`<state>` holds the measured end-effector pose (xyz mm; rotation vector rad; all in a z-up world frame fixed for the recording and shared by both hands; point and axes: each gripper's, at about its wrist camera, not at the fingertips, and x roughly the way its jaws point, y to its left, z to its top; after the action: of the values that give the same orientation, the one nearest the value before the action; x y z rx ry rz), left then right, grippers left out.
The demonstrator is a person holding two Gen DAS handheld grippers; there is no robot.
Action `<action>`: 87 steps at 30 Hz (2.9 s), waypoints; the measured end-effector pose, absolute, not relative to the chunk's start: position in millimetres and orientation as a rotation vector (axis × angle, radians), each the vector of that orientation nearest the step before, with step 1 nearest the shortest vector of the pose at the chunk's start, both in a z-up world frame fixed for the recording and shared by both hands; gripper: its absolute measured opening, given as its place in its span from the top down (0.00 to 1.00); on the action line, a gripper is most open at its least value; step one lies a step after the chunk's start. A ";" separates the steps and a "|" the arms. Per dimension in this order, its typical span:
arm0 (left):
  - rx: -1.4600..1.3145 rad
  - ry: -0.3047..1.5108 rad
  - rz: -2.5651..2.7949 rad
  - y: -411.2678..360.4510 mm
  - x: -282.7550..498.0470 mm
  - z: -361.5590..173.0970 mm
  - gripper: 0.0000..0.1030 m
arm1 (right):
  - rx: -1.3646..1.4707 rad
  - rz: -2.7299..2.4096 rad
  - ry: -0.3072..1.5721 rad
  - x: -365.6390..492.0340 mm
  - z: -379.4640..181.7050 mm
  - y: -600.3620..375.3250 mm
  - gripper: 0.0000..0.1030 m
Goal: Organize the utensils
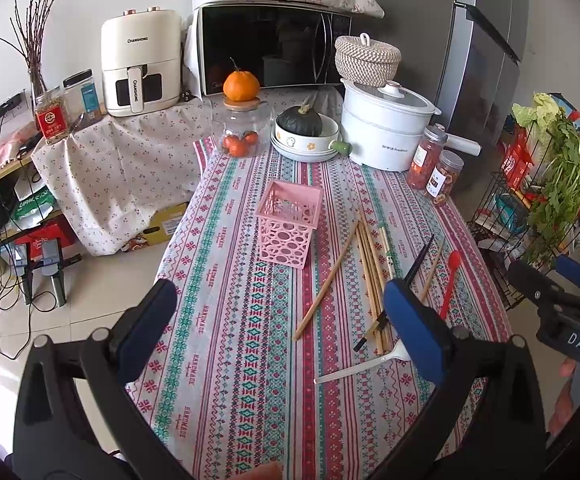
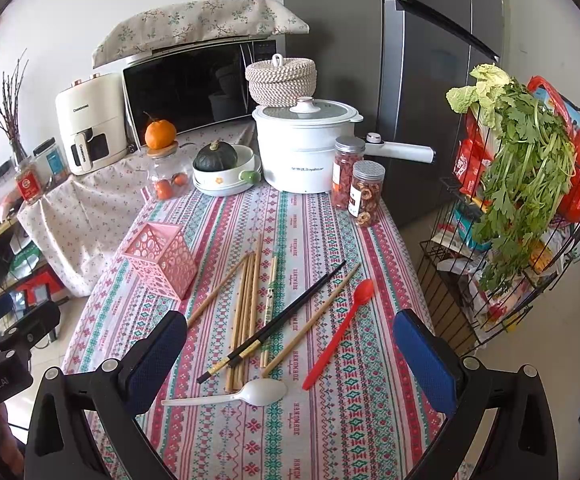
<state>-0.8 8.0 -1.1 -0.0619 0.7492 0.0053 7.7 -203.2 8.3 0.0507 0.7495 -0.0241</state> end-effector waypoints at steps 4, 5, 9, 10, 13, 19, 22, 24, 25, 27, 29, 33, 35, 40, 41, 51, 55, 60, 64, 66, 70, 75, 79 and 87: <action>-0.061 0.750 0.006 7.8 -1.0 -1.2 0.00 | 0.049 -0.023 0.751 7.9 8.5 -203.1 0.00; -0.061 0.750 0.006 7.9 -1.3 -1.3 0.00 | 0.049 -0.024 0.751 7.9 8.4 -203.1 0.00; -0.062 0.750 0.007 7.6 -0.7 -1.0 0.00 | 0.049 -0.024 0.751 7.7 8.5 -203.2 0.00; -0.062 0.750 0.006 7.6 -0.7 -1.0 0.00 | 0.049 -0.023 0.751 7.8 8.3 -203.1 0.00; -0.061 0.750 0.006 8.0 -1.3 -1.2 0.00 | 0.049 -0.022 0.751 7.8 8.2 -203.2 0.00; -0.061 0.749 0.006 7.2 -1.7 -1.9 0.00 | 0.050 -0.023 0.751 7.6 8.1 -203.0 0.00; -0.061 0.747 0.010 7.1 -2.0 -2.7 0.00 | 0.050 -0.023 0.751 7.7 8.6 -203.5 0.00; -0.059 0.749 0.012 6.9 -2.1 -4.0 0.00 | 0.051 -0.021 0.749 7.4 9.5 -203.8 0.00; -0.059 0.751 0.012 6.9 -2.5 -4.6 0.00 | 0.050 -0.022 0.748 7.7 9.4 -203.8 0.00; -0.058 0.749 0.008 6.9 -4.1 -5.2 0.00 | 0.047 -0.024 0.748 7.3 7.9 -203.1 0.00; -0.055 0.747 0.007 7.3 -5.8 -5.7 0.00 | 0.048 -0.024 0.752 7.7 6.3 -202.6 0.00; -0.057 0.752 0.008 5.1 -5.1 -3.4 0.00 | 0.046 -0.024 0.752 7.6 5.1 -201.0 0.00; -0.058 0.750 0.008 5.1 -6.9 -3.1 0.00 | 0.046 -0.023 0.755 8.3 5.2 -201.5 0.00; -0.058 0.753 0.008 6.2 -3.1 -1.0 0.00 | 0.046 -0.021 0.759 8.9 6.0 -202.6 0.00; -0.057 0.753 0.007 6.3 -3.1 -1.1 0.00 | 0.047 -0.021 0.759 8.8 5.9 -202.8 0.00; -0.054 0.754 0.008 6.2 -2.3 -0.8 0.00 | 0.051 -0.020 0.761 8.5 7.0 -203.6 0.00; -0.054 0.754 0.008 6.2 -2.4 -0.9 0.00 | 0.051 -0.021 0.761 8.4 6.8 -203.7 0.00; -0.051 0.753 0.009 7.4 -1.9 -1.2 0.00 | 0.054 -0.028 0.761 8.7 7.5 -206.0 0.00; -0.049 0.749 0.007 7.5 0.7 -0.6 0.00 | 0.058 -0.017 0.757 12.6 9.3 -208.8 0.00; -0.044 0.743 0.005 5.7 3.4 -1.1 0.00 | 0.068 -0.010 0.764 17.3 9.8 -212.5 0.00; -0.014 0.724 -0.019 -3.3 13.6 -4.4 0.00 | 0.058 -0.046 0.772 32.5 8.0 -222.6 0.00; 0.108 0.840 -0.142 -31.5 44.9 -19.5 0.00 | 0.096 -0.081 0.864 66.4 -11.5 -250.8 0.00; 0.187 0.957 -0.229 -58.6 74.9 -31.9 0.00 | 0.160 -0.116 0.960 92.5 -38.0 -277.1 0.00; 0.180 1.125 -0.305 -103.5 147.9 -53.3 0.04 | 0.212 -0.177 1.170 125.6 -94.2 -316.0 0.00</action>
<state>147.9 -103.5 -53.3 0.1797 1.1245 -0.3045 125.6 -316.0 -94.2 0.2119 1.1697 -0.1771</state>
